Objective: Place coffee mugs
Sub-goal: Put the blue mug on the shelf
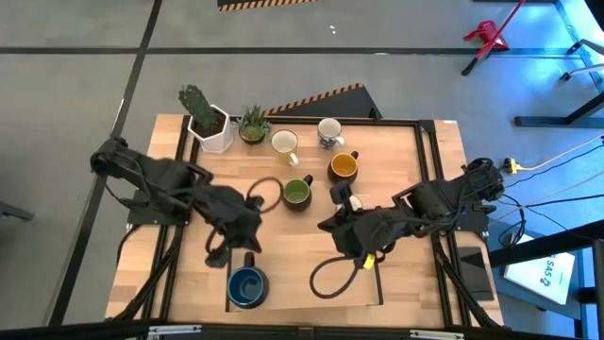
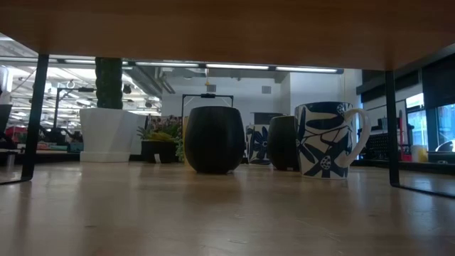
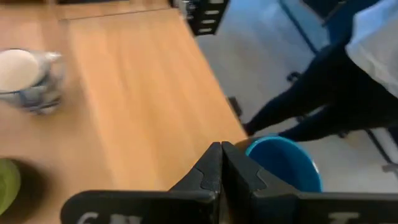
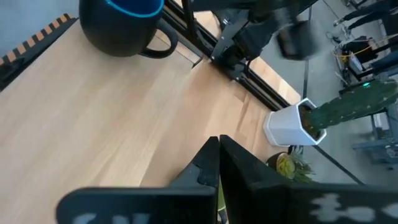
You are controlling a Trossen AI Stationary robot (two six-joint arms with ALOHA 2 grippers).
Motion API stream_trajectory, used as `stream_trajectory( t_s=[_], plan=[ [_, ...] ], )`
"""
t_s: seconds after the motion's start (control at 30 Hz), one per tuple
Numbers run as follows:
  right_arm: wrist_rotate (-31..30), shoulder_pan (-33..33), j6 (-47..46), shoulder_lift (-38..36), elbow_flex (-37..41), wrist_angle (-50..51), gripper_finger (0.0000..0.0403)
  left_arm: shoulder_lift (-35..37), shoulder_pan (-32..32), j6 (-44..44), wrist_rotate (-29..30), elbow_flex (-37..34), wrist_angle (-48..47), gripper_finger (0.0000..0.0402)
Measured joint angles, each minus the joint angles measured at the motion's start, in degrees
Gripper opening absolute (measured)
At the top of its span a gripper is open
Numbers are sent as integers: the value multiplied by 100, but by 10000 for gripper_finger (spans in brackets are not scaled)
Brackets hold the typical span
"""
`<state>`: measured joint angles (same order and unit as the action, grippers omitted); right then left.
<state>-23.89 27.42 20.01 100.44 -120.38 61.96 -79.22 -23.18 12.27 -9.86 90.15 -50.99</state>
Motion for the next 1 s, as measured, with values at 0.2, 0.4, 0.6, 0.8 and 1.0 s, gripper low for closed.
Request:
stream_trajectory(
  t_s=[0.2,0.4,0.6,0.8,1.0],
  plan=[
    [52,0,-50,-2,0,13,0,15,-16,14,-184,-643,216,0],
    [141,-2,-50,17,0,3,0,18,127,-253,-524,-953,232,0],
    [245,0,-150,77,4,2,0,18,376,-488,-632,-1159,224,0],
    [449,-4,-164,167,5,4,0,15,466,-449,-990,-1359,216,0],
    [553,-2,-313,282,6,-34,0,15,463,-98,-1005,-1506,201,0]
  ],
)
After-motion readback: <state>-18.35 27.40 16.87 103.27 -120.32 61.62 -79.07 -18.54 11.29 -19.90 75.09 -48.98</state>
